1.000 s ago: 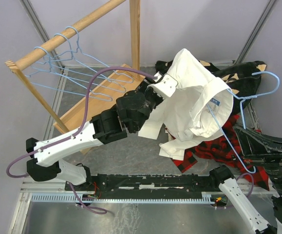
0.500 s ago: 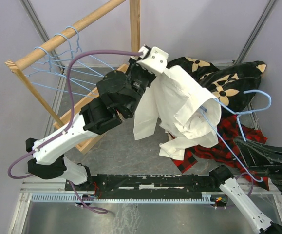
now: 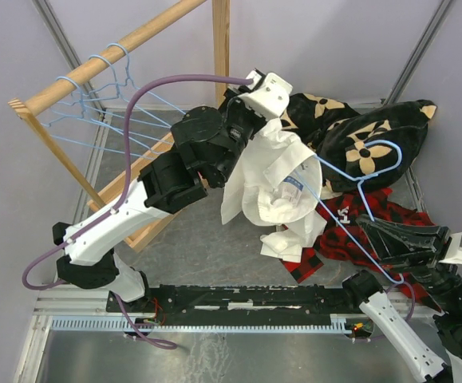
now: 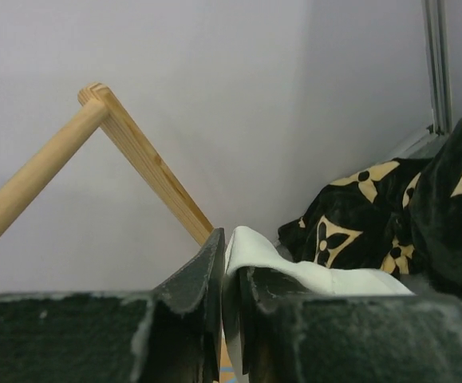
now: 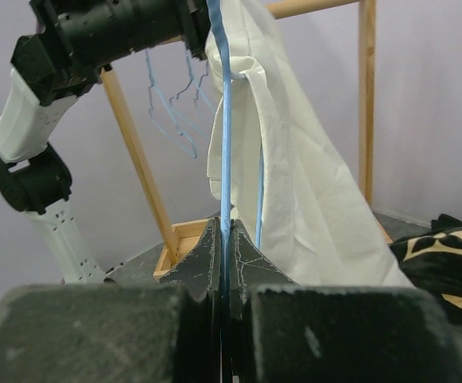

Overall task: Place the shirt on the hanger
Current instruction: Hang the shirt on the hanger.

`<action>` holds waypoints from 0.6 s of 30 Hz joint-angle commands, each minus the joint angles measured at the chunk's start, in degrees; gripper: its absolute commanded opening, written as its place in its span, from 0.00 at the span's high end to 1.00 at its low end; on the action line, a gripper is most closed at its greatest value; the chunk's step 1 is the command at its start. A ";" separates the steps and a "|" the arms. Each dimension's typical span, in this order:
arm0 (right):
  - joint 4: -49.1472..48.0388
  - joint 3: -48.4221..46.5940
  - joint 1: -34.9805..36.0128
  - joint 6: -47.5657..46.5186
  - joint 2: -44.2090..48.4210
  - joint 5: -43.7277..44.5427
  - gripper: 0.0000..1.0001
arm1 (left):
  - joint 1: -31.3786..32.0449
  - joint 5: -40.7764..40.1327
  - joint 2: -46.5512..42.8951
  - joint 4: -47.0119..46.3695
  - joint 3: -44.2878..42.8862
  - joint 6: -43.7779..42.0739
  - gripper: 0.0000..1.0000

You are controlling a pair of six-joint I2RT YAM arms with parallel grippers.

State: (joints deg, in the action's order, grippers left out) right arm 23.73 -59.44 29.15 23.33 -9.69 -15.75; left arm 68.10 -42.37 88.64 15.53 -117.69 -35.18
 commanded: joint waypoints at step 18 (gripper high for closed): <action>-1.06 -2.43 0.20 -0.46 2.05 18.38 1.00 | -0.16 -7.01 -5.04 14.05 0.32 24.73 0.03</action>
State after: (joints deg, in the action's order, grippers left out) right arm 23.92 -59.81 29.15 23.31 -7.68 -3.57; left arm 67.94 -49.91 87.77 23.20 -115.66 -24.34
